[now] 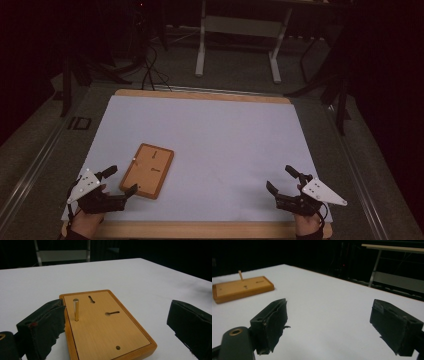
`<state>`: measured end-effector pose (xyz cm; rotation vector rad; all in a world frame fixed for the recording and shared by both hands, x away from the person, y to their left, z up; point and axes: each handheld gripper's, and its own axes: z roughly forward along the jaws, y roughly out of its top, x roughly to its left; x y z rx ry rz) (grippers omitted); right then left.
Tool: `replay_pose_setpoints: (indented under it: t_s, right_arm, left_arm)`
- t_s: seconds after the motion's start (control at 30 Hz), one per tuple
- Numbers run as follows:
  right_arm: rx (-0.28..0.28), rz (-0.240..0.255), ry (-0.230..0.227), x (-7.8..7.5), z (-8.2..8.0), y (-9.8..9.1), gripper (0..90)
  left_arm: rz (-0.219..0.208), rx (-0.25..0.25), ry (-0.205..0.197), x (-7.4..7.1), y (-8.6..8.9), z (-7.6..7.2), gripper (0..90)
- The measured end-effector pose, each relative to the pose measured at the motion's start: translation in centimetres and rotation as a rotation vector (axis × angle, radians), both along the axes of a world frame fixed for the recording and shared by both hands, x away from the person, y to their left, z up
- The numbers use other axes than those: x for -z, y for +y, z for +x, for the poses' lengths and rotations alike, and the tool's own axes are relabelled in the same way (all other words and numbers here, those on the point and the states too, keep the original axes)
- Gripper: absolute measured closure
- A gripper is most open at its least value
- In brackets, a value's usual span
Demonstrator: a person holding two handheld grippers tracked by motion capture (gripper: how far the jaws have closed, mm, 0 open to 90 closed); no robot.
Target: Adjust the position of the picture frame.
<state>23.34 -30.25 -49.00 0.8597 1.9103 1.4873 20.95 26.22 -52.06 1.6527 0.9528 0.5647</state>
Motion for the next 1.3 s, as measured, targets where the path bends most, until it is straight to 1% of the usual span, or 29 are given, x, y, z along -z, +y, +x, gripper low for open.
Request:
replay_pose_setpoints:
  t_s: [0.03, 0.07, 0.1, 0.13, 0.2, 0.23, 0.3, 0.33, 0.37, 0.4, 0.43, 0.5, 0.53, 0.57, 0.6, 0.67, 0.73, 0.83, 0.9, 0.97, 1.0, 1.07, 1.1, 1.13, 1.2, 1.23, 1.27, 1.3]
  right_arm:
    - [0.0, -0.012, -0.008, 0.1, -0.1, 0.2, 14.0]
    - [0.0, -0.012, -0.008, 0.1, -0.1, 0.2, 14.0]
    - [-0.005, -0.015, -0.003, 0.1, -0.1, 0.2, 14.0]
    - [-0.007, -0.015, -0.003, 0.1, -0.1, 0.2, 13.9]
    - [-0.028, 0.013, 0.012, 0.0, -0.1, 0.2, 13.5]
    - [-0.028, 0.015, 0.013, 0.0, -0.1, 0.2, 13.5]
    - [-0.021, -0.004, -0.004, 0.0, -0.2, 0.3, 13.5]
    - [-0.016, -0.012, -0.006, 0.0, -0.2, 0.4, 13.5]
    - [-0.02, -0.009, -0.004, -0.1, -0.3, 0.4, 13.4]
    - [-0.021, -0.008, -0.007, -0.1, -0.3, 0.4, 13.1]
    - [-0.014, -0.013, -0.013, -0.1, -0.4, 0.5, 13.0]
    - [-0.013, -0.017, -0.015, -0.2, -0.5, 0.5, 12.6]
    - [-0.017, -0.011, -0.021, -0.2, -0.5, 0.6, 12.2]
    - [-0.024, -0.008, -0.026, -0.3, -0.6, 0.6, 12.0]
    - [-0.029, -0.011, -0.027, -0.4, -0.7, 0.7, 11.7]
    - [-0.033, -0.013, -0.035, -0.5, -0.8, 0.9, 11.6]
    - [-0.041, -0.017, -0.031, -0.4, -0.8, 1.2, 11.4]
    - [-0.037, -0.004, -0.022, -0.4, -0.9, 1.5, 10.8]
    - [-0.037, 0.017, -0.022, -0.6, -0.9, 1.6, 10.8]
    - [-0.043, 0.041, -0.021, -0.7, -1.0, 1.6, 10.8]
    - [-0.041, 0.048, -0.028, -0.7, -1.1, 1.6, 10.8]
    - [-0.043, 0.059, -0.035, -0.8, -1.1, 1.5, 10.8]
    - [-0.043, 0.067, -0.036, -0.8, -1.1, 1.5, 10.8]
    - [-0.033, 0.069, -0.036, -0.8, -1.1, 1.5, 10.8]
    - [-0.036, 0.074, -0.028, -0.8, -1.1, 1.5, 10.8]
    - [-0.034, 0.068, -0.027, -0.8, -1.1, 1.5, 10.8]
    - [-0.042, 0.067, -0.026, -0.8, -1.1, 1.5, 10.8]
    - [-0.042, 0.066, -0.028, -0.8, -1.1, 1.5, 10.9]
  left_arm:
    - [0.019, -0.005, 0.013, 0.1, 0.0, 0.1, 2.3]
    - [0.027, -0.004, 0.015, 0.1, 0.0, 0.0, 2.3]
    - [0.027, 0.001, 0.016, 0.0, -0.1, 0.0, 2.4]
    - [0.029, 0.006, 0.009, -0.1, -0.2, -0.2, 2.4]
    - [0.033, 0.019, 0.028, -0.4, -0.5, -0.5, 2.4]
    - [0.032, 0.027, 0.034, -0.5, -0.7, -0.6, 2.4]
    - [0.013, 0.054, 0.055, -0.8, -0.8, -0.7, 2.4]
    - [0.009, 0.053, 0.054, -1.0, -0.9, -0.8, 2.4]
    - [0.005, 0.047, 0.048, -1.2, -1.0, -0.8, 2.5]
    - [-0.008, 0.045, 0.053, -1.5, -1.0, -0.9, 2.5]
    - [-0.033, 0.048, 0.052, -1.7, -0.9, -1.0, 2.5]
    - [-0.049, 0.082, 0.048, -2.1, -0.8, -1.1, 2.5]
    - [-0.046, 0.082, 0.043, -2.2, -0.9, -1.1, 2.5]
    - [-0.033, 0.086, 0.04, -2.3, -0.9, -1.1, 2.5]
    - [-0.031, 0.084, 0.035, -2.4, -0.9, -1.0, 2.5]
    - [-0.009, 0.066, 0.02, -2.8, -0.8, -0.8, 2.5]
    - [0.002, 0.053, 0.006, -3.5, -0.5, -0.3, 2.5]
    - [0.022, 0.041, -0.004, -4.7, -0.1, 0.7, 2.5]
    - [0.037, 0.034, -0.004, -5.2, 0.0, 1.6, 2.5]
    - [0.046, 0.027, 0.001, -5.4, 0.0, 2.5, 2.5]
    - [0.044, 0.028, 0.004, -5.4, 0.0, 2.9, 2.5]
    - [0.054, 0.026, 0.015, -5.2, -0.2, 3.7, 2.5]
    - [0.054, 0.031, 0.016, -5.0, -0.3, 4.0, 2.9]
    - [0.051, 0.034, 0.023, -4.7, -0.3, 4.4, 5.0]
    - [0.039, 0.037, 0.042, -4.0, -0.4, 5.1, 6.5]
    - [0.038, 0.03, 0.043, -3.7, -0.4, 5.4, 10.1]
    - [0.047, 0.016, 0.035, -3.3, -0.3, 5.6, 14.6]
    - [0.059, -0.007, 0.038, -2.9, -0.4, 5.9, 15.7]
